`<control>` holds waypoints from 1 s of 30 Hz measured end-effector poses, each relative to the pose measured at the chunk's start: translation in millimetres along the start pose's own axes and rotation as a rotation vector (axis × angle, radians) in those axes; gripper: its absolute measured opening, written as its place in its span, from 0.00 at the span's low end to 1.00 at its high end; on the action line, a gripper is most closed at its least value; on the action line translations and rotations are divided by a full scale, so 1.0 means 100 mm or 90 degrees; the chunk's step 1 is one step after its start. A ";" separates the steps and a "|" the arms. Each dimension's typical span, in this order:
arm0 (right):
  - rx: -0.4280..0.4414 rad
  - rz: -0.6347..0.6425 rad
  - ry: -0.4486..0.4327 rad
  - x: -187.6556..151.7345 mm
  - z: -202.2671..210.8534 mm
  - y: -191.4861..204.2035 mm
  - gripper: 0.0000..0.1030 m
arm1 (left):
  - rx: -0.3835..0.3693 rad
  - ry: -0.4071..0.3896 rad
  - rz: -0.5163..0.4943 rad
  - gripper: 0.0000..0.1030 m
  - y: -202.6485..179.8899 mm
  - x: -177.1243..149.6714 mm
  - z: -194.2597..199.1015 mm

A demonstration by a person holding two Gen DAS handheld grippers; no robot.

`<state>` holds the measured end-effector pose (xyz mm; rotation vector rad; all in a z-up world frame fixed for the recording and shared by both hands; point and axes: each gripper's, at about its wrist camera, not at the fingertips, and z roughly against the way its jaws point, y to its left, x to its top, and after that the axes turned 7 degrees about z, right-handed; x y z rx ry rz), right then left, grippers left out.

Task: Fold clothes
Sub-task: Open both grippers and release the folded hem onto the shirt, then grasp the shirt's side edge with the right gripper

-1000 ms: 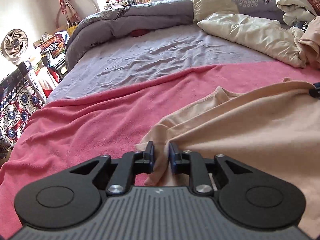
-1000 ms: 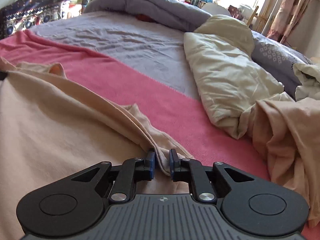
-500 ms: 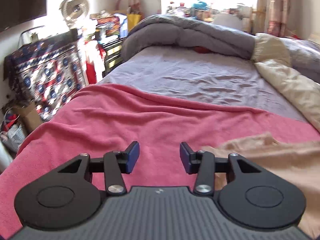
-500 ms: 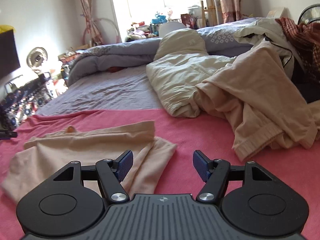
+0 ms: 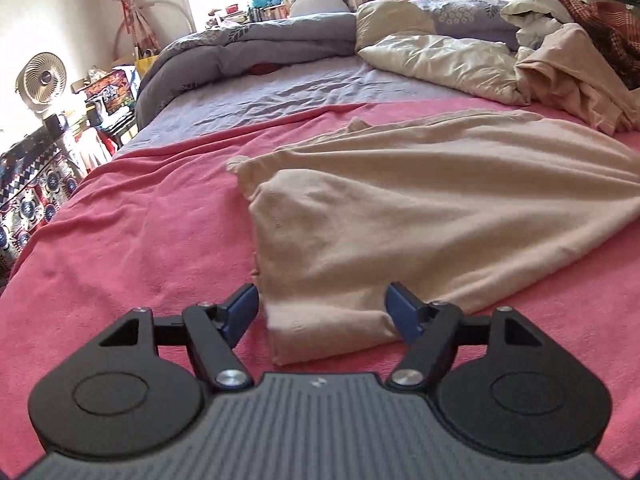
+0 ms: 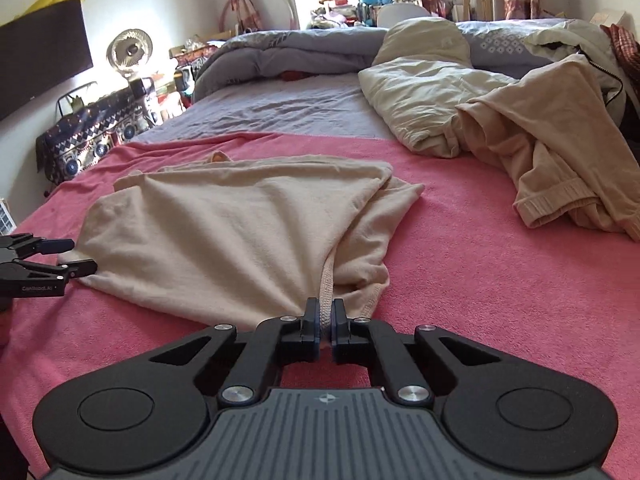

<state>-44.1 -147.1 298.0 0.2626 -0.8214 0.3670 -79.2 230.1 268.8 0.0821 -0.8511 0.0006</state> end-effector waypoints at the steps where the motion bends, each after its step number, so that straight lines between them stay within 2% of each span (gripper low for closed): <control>1: 0.000 -0.009 0.002 -0.02 0.03 -0.03 0.06 | 0.007 0.003 0.006 0.73 0.05 0.00 0.00; 5: -0.077 -0.040 0.063 -0.22 -0.12 -0.23 0.03 | 0.035 0.013 0.023 0.76 0.22 -0.01 0.01; 7: -0.069 -0.075 0.045 -0.26 -0.06 -0.32 0.04 | 0.049 0.008 0.015 0.76 0.20 0.00 0.07; 10: -0.068 -0.050 -0.009 -0.08 0.02 -0.29 0.09 | 0.040 -0.027 0.012 0.72 0.14 0.11 0.21; 12: -0.068 -0.040 -0.052 0.18 -0.08 -0.28 0.29 | 0.017 -0.051 0.010 0.72 0.04 0.20 0.23; 13: -0.076 -0.049 -0.072 0.35 -0.18 -0.30 0.55 | 0.011 -0.058 0.005 0.73 -0.02 0.23 0.21; 14: -0.082 -0.056 -0.086 0.51 -0.31 -0.33 0.64 | 0.011 -0.054 -0.006 0.74 -0.08 0.23 0.16; 16: -0.087 -0.069 -0.096 0.81 -0.65 -0.42 0.63 | 0.031 -0.027 -0.034 0.74 -0.17 0.12 -0.02; 17: -0.086 -0.075 -0.083 0.96 -0.88 -0.48 0.63 | 0.029 -0.032 -0.028 0.75 -0.16 -0.01 -0.09; 19: -0.095 -0.074 -0.060 1.16 -1.28 -0.53 0.63 | 0.004 -0.046 0.023 0.80 -0.03 -0.09 -0.08; 21: -0.115 -0.050 -0.002 1.26 -1.70 -0.54 0.62 | -0.019 -0.027 0.076 0.90 0.11 -0.05 -0.14; 22: -0.127 -0.045 0.036 1.28 -1.90 -0.54 0.41 | -0.032 -0.022 0.096 0.90 0.17 -0.04 -0.15; 23: -0.127 -0.046 0.046 1.28 -1.98 -0.51 0.18 | -0.036 -0.021 0.102 0.90 0.19 -0.04 -0.17; 24: -0.121 -0.052 0.041 1.27 -2.00 -0.48 0.11 | -0.030 -0.023 0.094 0.90 0.17 -0.04 -0.17; 27: -0.154 -0.009 -0.005 1.29 -1.80 -0.31 0.09 | -0.019 -0.029 0.082 0.90 0.14 -0.06 -0.15; 29: -0.161 -0.024 -0.024 1.33 -1.69 -0.35 0.09 | -0.022 -0.031 0.087 0.90 0.15 -0.08 -0.15; 30: -0.163 -0.037 -0.012 1.35 -1.73 -0.40 0.09 | -0.022 -0.032 0.088 0.90 0.15 -0.08 -0.15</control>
